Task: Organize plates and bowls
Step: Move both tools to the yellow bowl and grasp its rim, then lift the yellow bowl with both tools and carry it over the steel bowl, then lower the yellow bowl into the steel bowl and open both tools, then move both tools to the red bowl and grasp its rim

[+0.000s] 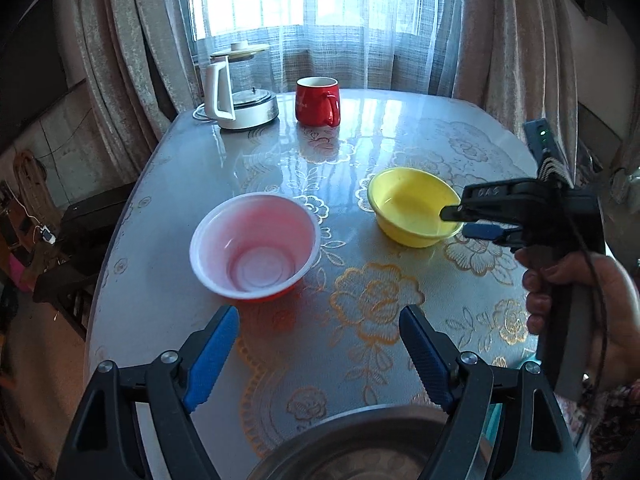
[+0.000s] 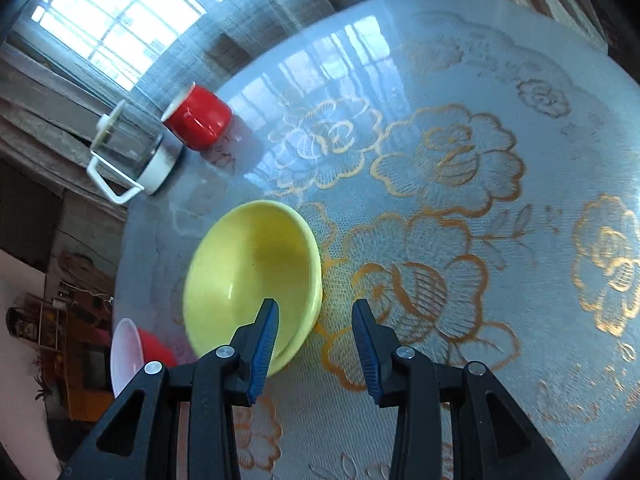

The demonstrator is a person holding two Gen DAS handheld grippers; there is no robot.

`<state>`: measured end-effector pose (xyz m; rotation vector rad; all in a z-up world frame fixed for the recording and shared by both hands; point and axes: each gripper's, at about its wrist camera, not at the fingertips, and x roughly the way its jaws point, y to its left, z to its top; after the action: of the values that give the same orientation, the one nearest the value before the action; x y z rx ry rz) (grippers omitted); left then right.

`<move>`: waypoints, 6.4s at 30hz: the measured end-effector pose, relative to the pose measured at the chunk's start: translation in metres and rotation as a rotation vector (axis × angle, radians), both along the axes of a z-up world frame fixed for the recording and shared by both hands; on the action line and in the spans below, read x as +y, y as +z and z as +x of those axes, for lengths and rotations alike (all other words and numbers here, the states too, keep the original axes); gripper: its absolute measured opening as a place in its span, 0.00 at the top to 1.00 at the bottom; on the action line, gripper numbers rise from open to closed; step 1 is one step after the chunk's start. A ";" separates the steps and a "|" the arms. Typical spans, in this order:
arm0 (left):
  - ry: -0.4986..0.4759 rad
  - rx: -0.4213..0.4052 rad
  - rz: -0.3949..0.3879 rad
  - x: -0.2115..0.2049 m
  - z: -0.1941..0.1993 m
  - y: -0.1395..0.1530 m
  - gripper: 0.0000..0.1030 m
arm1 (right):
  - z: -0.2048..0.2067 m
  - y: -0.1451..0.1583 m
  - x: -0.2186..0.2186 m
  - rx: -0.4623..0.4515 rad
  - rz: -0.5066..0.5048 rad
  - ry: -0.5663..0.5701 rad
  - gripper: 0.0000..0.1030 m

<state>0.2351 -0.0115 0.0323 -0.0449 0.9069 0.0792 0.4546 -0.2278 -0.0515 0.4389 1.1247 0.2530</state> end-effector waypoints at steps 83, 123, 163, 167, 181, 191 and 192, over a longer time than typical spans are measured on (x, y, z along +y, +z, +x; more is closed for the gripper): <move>-0.131 -0.030 0.014 -0.041 -0.041 0.014 0.82 | -0.180 0.072 0.014 -0.170 -0.026 0.214 0.84; -0.136 0.047 -0.037 -0.004 -0.147 -0.045 0.81 | -0.277 0.025 0.042 -0.091 0.063 0.236 0.83; -0.091 0.060 0.046 -0.005 -0.126 -0.057 0.80 | -0.265 0.029 0.029 -0.051 0.099 0.160 0.63; -0.075 0.044 0.044 -0.003 -0.127 -0.051 0.79 | -0.267 0.029 0.028 -0.052 0.102 0.161 0.63; -0.045 -0.012 0.046 0.002 -0.134 -0.032 0.45 | -0.267 0.034 0.034 -0.083 0.089 0.172 0.63; 0.003 -0.014 0.018 0.017 -0.131 -0.029 0.29 | -0.263 0.039 0.040 -0.113 0.076 0.187 0.63; 0.008 -0.014 0.017 0.018 -0.131 -0.030 0.29 | -0.262 0.039 0.040 -0.113 0.073 0.187 0.63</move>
<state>0.1039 0.0068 0.0027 -0.0338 0.8918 0.0941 0.1926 -0.1874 -0.0121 0.3791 1.0486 0.4779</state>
